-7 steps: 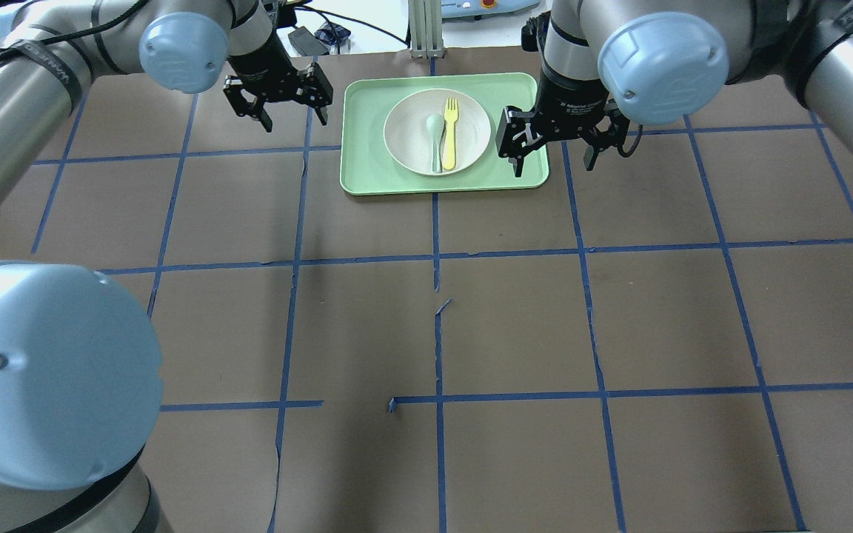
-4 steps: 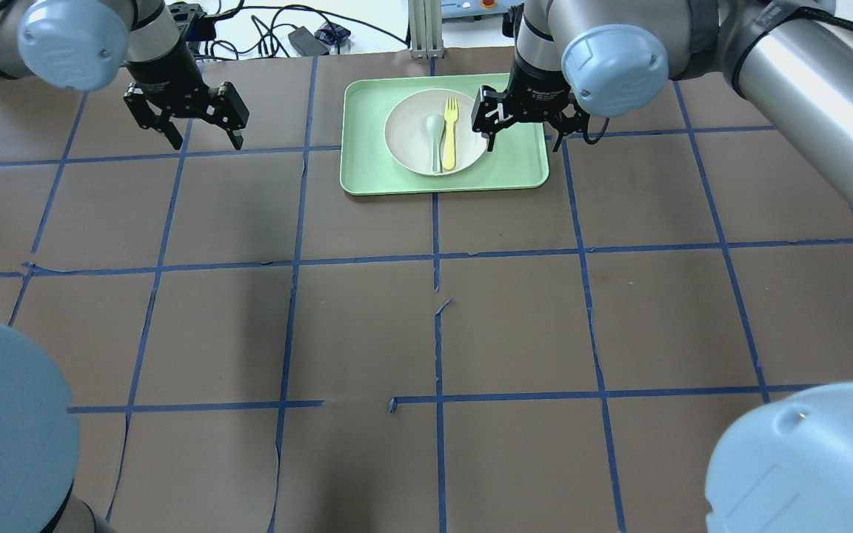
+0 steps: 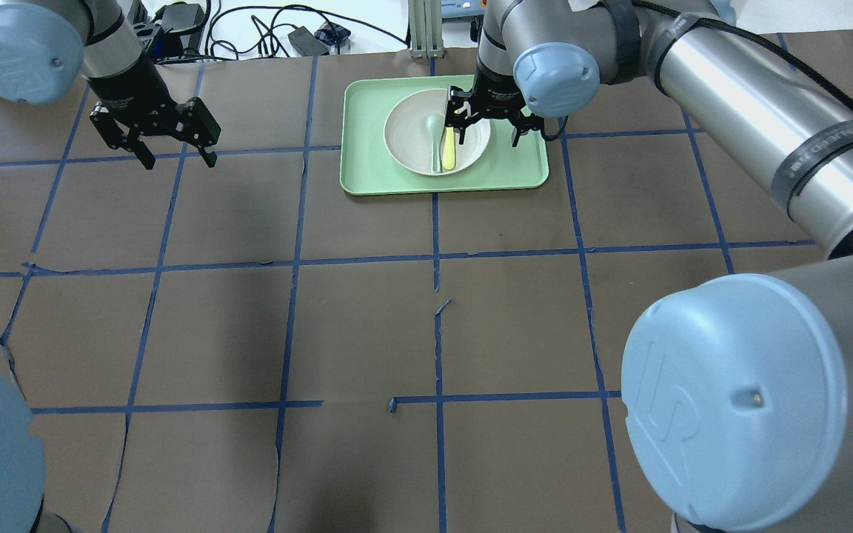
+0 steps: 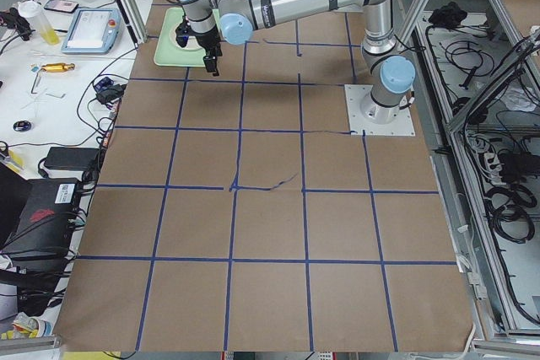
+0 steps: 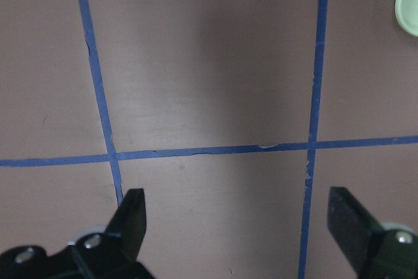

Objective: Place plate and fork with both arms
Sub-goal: 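Lower the right gripper onto the yellow fork in the plate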

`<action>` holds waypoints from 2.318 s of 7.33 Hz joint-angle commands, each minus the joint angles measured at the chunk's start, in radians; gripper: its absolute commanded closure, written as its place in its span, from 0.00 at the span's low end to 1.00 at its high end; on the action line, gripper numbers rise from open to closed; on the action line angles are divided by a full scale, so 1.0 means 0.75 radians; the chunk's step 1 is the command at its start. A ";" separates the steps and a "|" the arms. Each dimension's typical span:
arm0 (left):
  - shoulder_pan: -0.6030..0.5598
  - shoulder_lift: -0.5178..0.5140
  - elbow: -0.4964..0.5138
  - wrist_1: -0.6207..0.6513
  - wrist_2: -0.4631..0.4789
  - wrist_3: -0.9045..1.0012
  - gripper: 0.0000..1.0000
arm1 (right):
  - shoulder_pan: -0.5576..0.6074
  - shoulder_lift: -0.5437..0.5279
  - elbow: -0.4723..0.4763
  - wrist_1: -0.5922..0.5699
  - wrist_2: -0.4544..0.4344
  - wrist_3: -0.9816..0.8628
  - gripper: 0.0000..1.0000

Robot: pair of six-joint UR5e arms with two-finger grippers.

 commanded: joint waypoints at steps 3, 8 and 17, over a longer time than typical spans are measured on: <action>-0.012 0.045 -0.106 0.018 0.003 -0.005 0.00 | 0.010 0.179 -0.201 -0.060 0.019 0.144 0.40; -0.010 0.074 -0.149 0.042 0.003 -0.011 0.00 | 0.013 0.272 -0.285 -0.091 0.051 0.267 0.40; 0.010 0.074 -0.229 0.153 0.005 0.007 0.00 | 0.045 0.339 -0.281 -0.136 0.015 0.278 0.44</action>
